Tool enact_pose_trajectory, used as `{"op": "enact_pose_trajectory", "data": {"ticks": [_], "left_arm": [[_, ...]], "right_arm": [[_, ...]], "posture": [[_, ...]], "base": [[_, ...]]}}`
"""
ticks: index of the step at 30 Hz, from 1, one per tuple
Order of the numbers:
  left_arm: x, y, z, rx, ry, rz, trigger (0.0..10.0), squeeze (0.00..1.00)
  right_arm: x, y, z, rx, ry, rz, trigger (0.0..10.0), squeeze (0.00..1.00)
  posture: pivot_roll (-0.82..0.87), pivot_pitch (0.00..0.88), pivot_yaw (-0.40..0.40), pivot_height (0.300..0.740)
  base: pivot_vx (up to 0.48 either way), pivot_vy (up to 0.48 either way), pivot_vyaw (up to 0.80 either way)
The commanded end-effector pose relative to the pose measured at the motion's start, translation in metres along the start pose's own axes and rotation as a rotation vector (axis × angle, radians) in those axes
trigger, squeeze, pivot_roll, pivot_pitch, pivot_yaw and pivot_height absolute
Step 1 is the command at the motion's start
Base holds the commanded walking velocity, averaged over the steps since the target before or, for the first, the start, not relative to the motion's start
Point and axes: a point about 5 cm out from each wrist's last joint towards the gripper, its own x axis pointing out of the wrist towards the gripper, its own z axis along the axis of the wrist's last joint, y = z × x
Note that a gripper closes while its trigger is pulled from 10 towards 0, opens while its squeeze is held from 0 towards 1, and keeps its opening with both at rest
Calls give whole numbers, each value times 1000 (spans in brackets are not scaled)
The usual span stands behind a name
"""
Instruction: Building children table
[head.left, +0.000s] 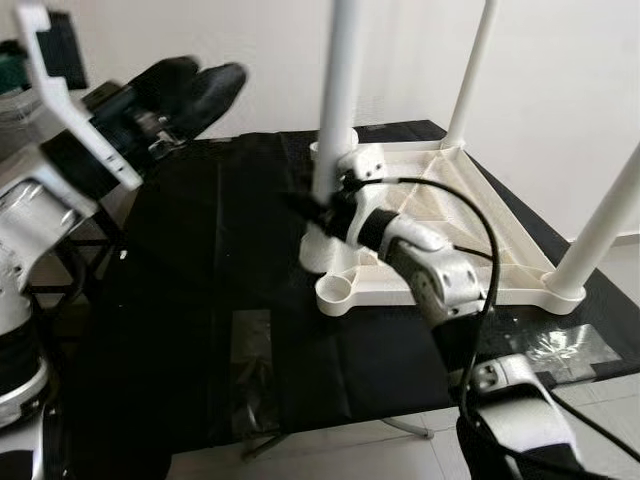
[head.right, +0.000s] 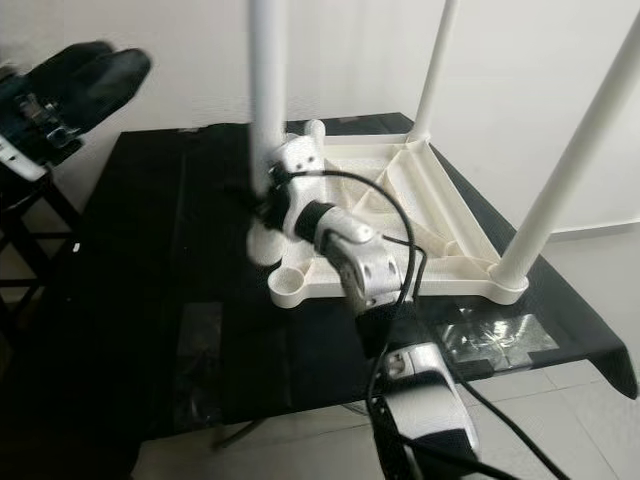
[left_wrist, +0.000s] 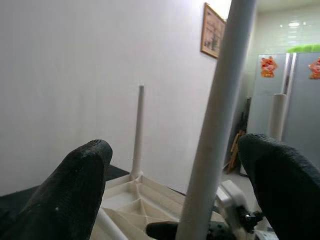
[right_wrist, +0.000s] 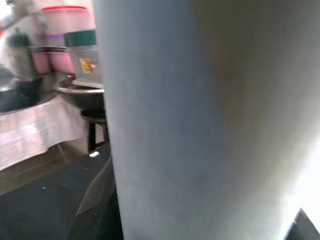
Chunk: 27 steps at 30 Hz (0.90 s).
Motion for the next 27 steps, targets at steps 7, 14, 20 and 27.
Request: {"op": "enact_pose_trajectory", "data": {"ticks": [7,14,20,27], "left_arm": [[-42,11,-50,41,66,381,10000,0],[-70,-5,-110,-23,207,531,10000,0],[-100,-24,-146,57,375,688,10000,0],[-114,-43,-148,122,416,740,10000,0]], "right_arm": [[-5,3,3,-45,-1,72,10000,0],[-11,11,3,-60,-6,177,10000,0],[-25,7,-3,-36,27,388,10000,0],[-26,-2,15,-40,-26,513,10000,0]], "posture": [[43,40,-20,740],[41,79,-21,740],[51,155,-26,740],[70,237,-18,740]], "base": [[0,0,0],[0,0,0],[0,0,0],[0,0,0]]}}
